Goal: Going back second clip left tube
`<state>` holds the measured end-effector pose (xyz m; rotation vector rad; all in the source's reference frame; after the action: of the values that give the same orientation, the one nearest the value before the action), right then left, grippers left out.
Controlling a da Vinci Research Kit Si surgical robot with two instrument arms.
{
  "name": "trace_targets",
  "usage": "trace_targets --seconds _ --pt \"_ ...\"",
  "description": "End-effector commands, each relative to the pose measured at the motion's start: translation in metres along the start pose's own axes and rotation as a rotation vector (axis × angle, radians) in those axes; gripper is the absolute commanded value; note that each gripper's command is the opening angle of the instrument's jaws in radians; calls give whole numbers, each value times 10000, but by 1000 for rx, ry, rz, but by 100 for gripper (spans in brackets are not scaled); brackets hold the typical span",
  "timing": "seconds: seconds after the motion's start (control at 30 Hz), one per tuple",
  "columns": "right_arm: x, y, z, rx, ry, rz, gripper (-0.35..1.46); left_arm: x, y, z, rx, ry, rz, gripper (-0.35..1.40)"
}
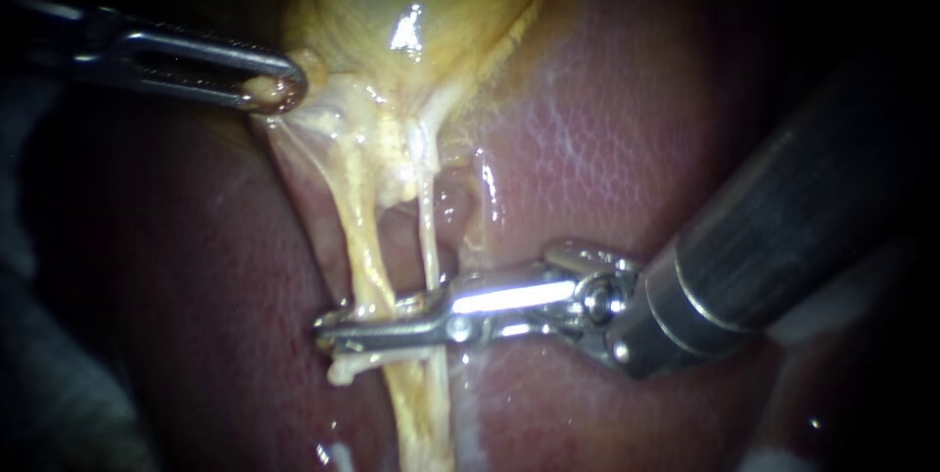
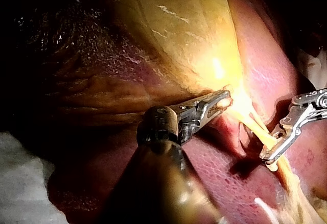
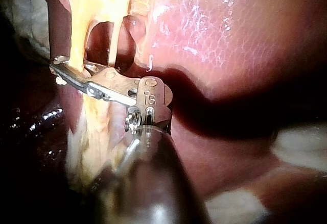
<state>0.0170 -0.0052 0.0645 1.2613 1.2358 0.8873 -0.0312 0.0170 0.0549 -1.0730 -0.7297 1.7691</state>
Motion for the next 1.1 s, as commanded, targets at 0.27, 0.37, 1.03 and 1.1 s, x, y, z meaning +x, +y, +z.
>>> trace_targets --seconds 0.27,0.37,1.03,1.1 --pt "0 -1 16 -123 -102 -205 43 0 0 0 0 0 0 -35" --pt "1 2 17 -191 -110 -291 48 -1 0 -1 -1 0 0 -35" --pt "27 -83 -67 -308 -295 -856 50 -1 -1 -3 -4 -3 1 -35" --pt "36 -104 -84 -334 -338 -904 50 -1 -1 -3 -5 -3 1 -35"
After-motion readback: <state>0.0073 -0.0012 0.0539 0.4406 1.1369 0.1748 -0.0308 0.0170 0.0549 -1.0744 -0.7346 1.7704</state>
